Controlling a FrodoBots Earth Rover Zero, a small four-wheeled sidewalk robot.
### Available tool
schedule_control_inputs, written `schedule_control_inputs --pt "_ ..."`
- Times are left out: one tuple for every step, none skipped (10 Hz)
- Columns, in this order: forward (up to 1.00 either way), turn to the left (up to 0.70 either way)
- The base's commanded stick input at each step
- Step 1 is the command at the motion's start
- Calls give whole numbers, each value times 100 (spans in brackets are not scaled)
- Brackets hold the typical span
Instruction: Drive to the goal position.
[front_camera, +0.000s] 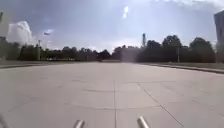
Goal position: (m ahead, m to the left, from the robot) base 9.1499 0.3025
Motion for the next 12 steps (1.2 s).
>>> schedule_control_inputs --pt "70 -14" --pt "70 -33" --pt "70 -34" --pt "70 -3" --pt "70 0" --pt "70 0" --pt "70 0" --pt "70 0" --pt "70 0" --pt "70 0" --pt "70 0" --pt "70 0"
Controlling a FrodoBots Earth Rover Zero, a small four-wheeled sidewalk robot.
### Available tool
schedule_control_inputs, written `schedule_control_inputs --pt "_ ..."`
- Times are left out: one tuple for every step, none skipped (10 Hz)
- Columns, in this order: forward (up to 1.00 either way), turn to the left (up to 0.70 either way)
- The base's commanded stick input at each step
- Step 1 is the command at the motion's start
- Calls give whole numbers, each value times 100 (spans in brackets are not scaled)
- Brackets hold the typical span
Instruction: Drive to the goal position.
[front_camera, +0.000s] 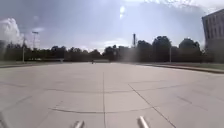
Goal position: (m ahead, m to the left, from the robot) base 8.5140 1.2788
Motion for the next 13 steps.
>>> schedule_control_inputs --pt "70 0" --pt "70 0" --pt "70 0" --pt "70 1" --pt "70 3" --pt "70 35" --pt "70 20" --pt "70 3" --pt "70 2" --pt "70 3" --pt "70 2" --pt "70 2" --pt "70 2"
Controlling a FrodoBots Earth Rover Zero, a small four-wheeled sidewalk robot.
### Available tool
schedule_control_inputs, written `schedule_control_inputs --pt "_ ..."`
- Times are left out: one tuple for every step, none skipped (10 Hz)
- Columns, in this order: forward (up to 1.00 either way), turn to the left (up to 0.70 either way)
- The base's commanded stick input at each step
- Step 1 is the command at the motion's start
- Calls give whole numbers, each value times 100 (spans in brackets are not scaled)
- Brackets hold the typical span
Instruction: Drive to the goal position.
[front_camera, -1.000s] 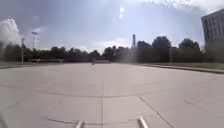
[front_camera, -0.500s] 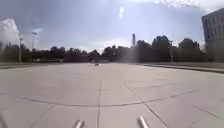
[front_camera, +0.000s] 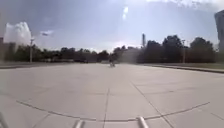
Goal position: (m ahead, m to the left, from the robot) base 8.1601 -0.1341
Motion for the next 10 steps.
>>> schedule_control_inputs --pt "70 2" --pt "70 2" --pt "70 2" --pt "70 3" --pt "70 2" --pt "70 2" --pt "70 2" --pt "70 2" --pt "70 2" --pt "70 2"
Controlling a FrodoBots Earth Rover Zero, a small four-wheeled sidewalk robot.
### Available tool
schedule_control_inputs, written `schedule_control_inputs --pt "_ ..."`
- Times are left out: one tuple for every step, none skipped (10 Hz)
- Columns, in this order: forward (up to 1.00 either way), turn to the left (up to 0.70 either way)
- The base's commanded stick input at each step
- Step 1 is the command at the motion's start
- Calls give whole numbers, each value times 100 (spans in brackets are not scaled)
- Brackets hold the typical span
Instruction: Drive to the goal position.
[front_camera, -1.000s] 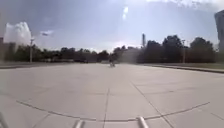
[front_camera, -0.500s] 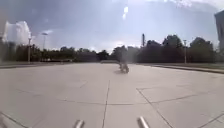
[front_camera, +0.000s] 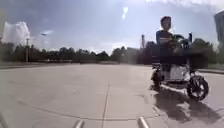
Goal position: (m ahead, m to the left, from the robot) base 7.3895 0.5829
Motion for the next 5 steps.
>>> schedule_control_inputs --pt "70 2" --pt "70 2" --pt "70 2" --pt "70 2" --pt "70 2"
